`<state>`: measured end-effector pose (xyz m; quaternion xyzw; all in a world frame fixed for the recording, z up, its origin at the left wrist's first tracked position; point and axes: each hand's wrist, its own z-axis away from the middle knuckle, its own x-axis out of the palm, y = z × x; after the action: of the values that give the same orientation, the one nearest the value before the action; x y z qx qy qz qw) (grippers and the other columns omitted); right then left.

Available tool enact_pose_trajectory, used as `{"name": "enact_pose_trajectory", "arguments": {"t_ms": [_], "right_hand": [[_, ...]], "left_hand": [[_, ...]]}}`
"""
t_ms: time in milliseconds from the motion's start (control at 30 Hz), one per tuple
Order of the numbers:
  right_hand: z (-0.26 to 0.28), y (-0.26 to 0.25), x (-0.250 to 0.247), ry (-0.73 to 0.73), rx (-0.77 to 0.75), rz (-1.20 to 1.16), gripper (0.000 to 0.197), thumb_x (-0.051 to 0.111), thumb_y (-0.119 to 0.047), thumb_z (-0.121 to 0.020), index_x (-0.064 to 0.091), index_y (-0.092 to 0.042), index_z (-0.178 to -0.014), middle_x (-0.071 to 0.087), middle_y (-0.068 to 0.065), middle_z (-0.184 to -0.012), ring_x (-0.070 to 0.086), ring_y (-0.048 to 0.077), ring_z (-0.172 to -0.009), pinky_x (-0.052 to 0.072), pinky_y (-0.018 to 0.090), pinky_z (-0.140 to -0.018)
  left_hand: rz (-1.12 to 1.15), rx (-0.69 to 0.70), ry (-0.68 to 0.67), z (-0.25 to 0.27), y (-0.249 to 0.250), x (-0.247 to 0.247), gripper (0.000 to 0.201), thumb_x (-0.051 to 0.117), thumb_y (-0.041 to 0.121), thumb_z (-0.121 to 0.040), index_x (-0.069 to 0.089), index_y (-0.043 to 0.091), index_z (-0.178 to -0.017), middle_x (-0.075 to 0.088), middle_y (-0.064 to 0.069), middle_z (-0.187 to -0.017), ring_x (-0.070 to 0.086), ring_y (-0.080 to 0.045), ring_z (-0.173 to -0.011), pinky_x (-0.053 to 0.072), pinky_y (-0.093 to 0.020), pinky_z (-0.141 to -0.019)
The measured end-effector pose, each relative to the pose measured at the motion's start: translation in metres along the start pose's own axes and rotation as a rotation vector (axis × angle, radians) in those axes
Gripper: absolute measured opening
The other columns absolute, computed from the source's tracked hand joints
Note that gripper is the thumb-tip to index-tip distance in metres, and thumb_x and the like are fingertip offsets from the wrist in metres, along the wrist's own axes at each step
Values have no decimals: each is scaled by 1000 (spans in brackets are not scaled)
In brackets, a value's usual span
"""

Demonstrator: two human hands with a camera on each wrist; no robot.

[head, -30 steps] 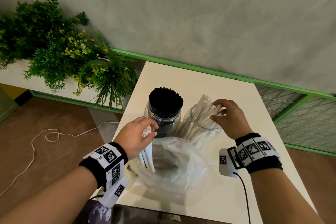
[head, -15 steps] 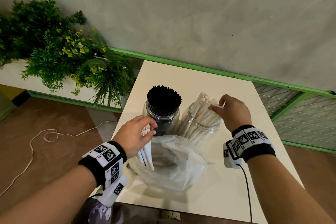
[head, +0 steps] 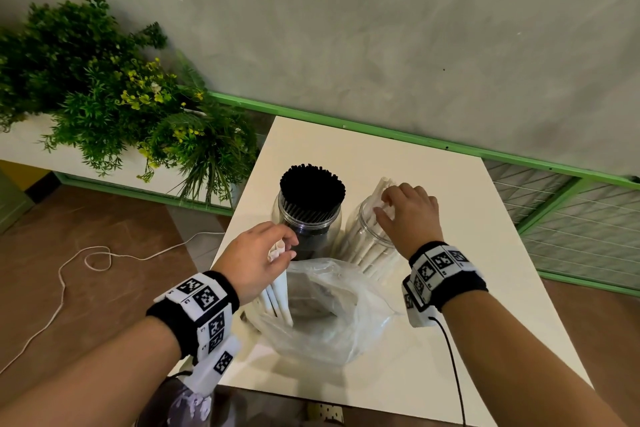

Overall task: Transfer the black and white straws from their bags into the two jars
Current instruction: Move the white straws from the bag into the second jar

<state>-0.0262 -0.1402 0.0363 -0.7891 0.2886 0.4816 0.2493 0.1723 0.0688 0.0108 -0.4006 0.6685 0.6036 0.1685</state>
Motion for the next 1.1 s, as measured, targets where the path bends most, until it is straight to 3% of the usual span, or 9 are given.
{"name": "enact_pose_trajectory", "arguments": {"t_ms": [133, 267, 367, 433, 533, 700, 800, 933, 1100], "right_hand": [[3, -1, 2, -44, -49, 62, 29, 60, -16, -78, 57, -16, -106, 57, 3, -96, 51, 29, -89, 36, 41, -78], [6, 13, 0, 33, -60, 81, 15, 67, -12, -73, 58, -12, -84, 54, 5, -87, 49, 31, -84, 37, 40, -73], [5, 18, -2, 104, -13, -9, 29, 64, 0, -64, 56, -8, -91, 53, 9, -96, 50, 33, -86, 44, 43, -72], [1, 15, -4, 70, -37, -75, 44, 65, -6, -69, 54, -10, -111, 52, 10, -115, 50, 31, -99, 46, 44, -81], [-6, 8, -3, -97, -84, -118, 56, 63, -21, -84, 43, -17, -137, 43, 6, -141, 41, 26, -125, 38, 42, -100], [-2, 12, 6, -57, -51, -217, 35, 58, -15, -90, 59, -11, -125, 59, 7, -128, 53, 28, -120, 42, 41, -101], [4, 25, 9, -67, -158, -139, 39, 48, -32, -91, 61, -14, -123, 56, 3, -135, 49, 27, -128, 42, 48, -102], [7, 38, 7, -117, -158, -9, 55, 41, -44, -96, 31, -26, -147, 24, -3, -157, 20, 22, -145, 21, 43, -113], [-7, 46, 9, -179, -47, -121, 68, 47, -52, -93, 21, -28, -150, 16, -2, -159, 23, 23, -143, 27, 45, -113]], "left_hand": [[-2, -2, 0, 1, 1, 0, 11, 52, 35, -82, 49, 43, -88, 56, 20, -93, 53, 2, -86, 34, -4, -72], [-12, 1, -4, 1, 2, -1, 10, 52, 36, -82, 49, 42, -89, 55, 20, -92, 52, 2, -86, 34, -5, -72], [-12, 5, -15, 0, 3, -1, 10, 52, 35, -83, 51, 40, -91, 55, 20, -92, 51, 5, -86, 34, -5, -72], [-3, 7, -28, -3, 4, -1, 10, 56, 31, -86, 53, 37, -94, 55, 19, -91, 51, 4, -86, 34, -6, -72], [24, 10, -33, -7, 4, 0, 20, 64, 21, -88, 53, 37, -96, 53, 19, -91, 51, 4, -87, 34, -5, -74], [67, 42, -9, -9, 7, 1, 17, 64, 19, -88, 58, 31, -98, 51, 20, -94, 50, 7, -91, 34, -3, -75], [67, 63, -7, -8, 6, 0, 14, 64, 19, -88, 60, 27, -99, 51, 20, -94, 49, 9, -91, 34, -3, -74], [53, 63, -17, -8, 5, 0, 14, 64, 19, -88, 59, 28, -99, 51, 21, -94, 48, 10, -91, 33, -2, -74], [47, 57, -18, -9, 5, 0, 19, 64, 20, -88, 54, 35, -96, 51, 20, -93, 48, 7, -92, 34, -3, -75]]}}
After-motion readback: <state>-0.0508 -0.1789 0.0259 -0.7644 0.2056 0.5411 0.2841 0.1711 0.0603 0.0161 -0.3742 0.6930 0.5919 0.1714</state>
